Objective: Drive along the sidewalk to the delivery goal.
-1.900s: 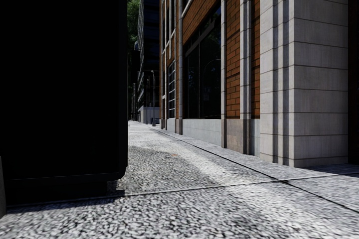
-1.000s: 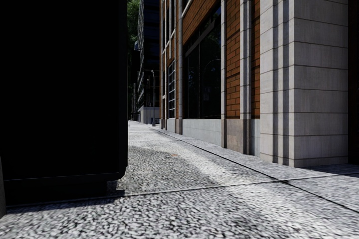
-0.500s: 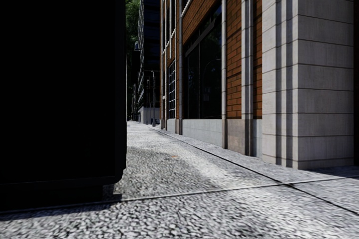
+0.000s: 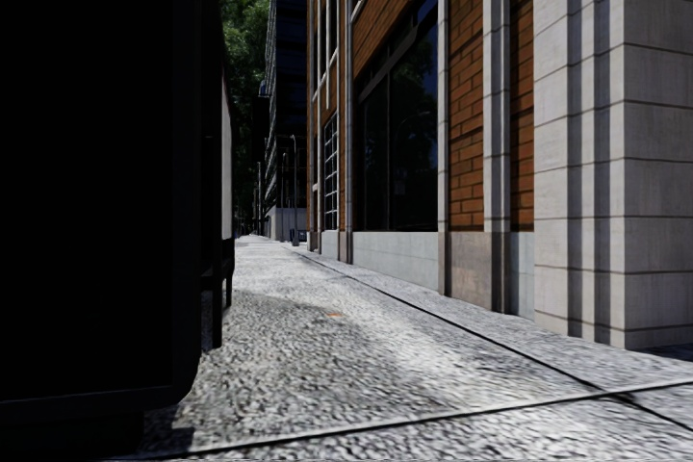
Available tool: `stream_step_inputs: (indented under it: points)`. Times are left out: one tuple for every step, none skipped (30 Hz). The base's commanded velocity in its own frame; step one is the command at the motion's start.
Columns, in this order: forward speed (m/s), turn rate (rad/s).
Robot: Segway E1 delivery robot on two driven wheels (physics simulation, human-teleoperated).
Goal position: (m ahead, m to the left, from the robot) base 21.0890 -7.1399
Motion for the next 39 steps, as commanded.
stream_step_inputs:
  points:
    - [1.48,0.0]
    - [1.48,0.0]
    - [1.48,-0.63]
    - [1.48,-1.2]
    - [1.48,-1.2]
    - [1.48,-1.2]
    - [1.48,-1.2]
    - [1.48,-0.76]
    - [1.48,0.0]
    - [1.48,0.0]
    - [1.48,0.0]
    - [1.48,0.0]
    - [1.48,0.0]
    - [1.48,0.0]
    - [1.48,0.0]
    - [1.48,0.0]
    - [1.48,0.0]
    - [1.48,0.0]
    - [1.48,0.0]
    - [1.48,0.0]
    - [1.48,0.0]
    - [1.48,0.0]
    - [1.48,0.0]
    - [1.48,0.0]
    - [1.48,0.0]
    - [1.48,0.0]
    - [1.48,0.0]
    - [1.48,0.0]
    - [1.48,0.0]
    - [1.48,0.0]
    - [1.48,0.0]
    - [1.48,0.0]
    - [1.48,0.0]
    - [1.48,0.0]
    - [1.48,0.0]
    - [1.48,0.0]
    - [1.48,0.0]
    - [1.48,0.0]
    - [1.48,0.0]
